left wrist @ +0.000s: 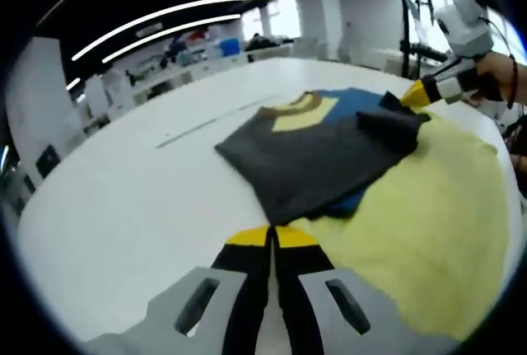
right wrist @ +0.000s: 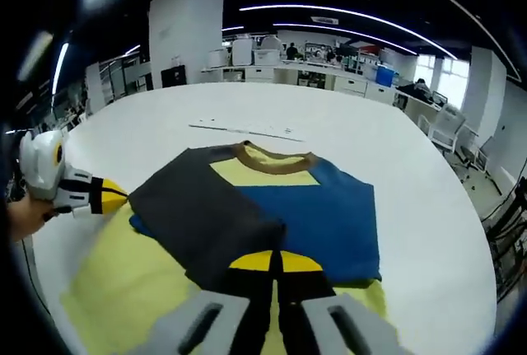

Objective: Fold the garment on the visible template until the final outline fits inside the template.

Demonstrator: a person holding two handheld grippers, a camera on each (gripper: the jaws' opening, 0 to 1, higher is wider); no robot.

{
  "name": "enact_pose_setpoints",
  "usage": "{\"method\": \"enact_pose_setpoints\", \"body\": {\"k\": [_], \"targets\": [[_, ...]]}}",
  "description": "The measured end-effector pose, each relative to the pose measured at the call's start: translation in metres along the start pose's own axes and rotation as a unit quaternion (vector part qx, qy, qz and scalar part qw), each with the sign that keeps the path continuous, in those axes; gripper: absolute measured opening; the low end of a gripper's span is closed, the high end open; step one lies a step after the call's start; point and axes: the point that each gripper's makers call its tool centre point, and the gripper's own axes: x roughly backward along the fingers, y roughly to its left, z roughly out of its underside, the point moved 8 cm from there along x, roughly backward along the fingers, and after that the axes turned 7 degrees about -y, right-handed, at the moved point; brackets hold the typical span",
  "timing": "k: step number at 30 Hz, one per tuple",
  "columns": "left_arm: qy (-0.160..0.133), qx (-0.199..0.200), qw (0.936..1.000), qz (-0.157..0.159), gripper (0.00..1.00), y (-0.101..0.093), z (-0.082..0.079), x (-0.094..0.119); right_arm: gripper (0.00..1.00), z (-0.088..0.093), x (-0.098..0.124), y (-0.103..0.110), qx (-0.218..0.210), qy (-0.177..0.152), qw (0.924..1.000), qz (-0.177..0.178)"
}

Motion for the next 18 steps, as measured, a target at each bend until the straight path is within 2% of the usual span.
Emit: {"method": "enact_pose_setpoints", "body": {"k": [13, 18], "targets": [[0.007, 0.006, 0.9999, -0.013, 0.00, 0.000, 0.001, -0.001, 0.00, 0.016, 0.004, -0.037, -0.015, 0.024, 0.9993, 0.026], [0.009, 0.006, 0.9998, -0.017, 0.00, 0.000, 0.001, -0.002, 0.00, 0.023, 0.008, -0.041, -0.022, 0.032, 0.9987, 0.034]]}}
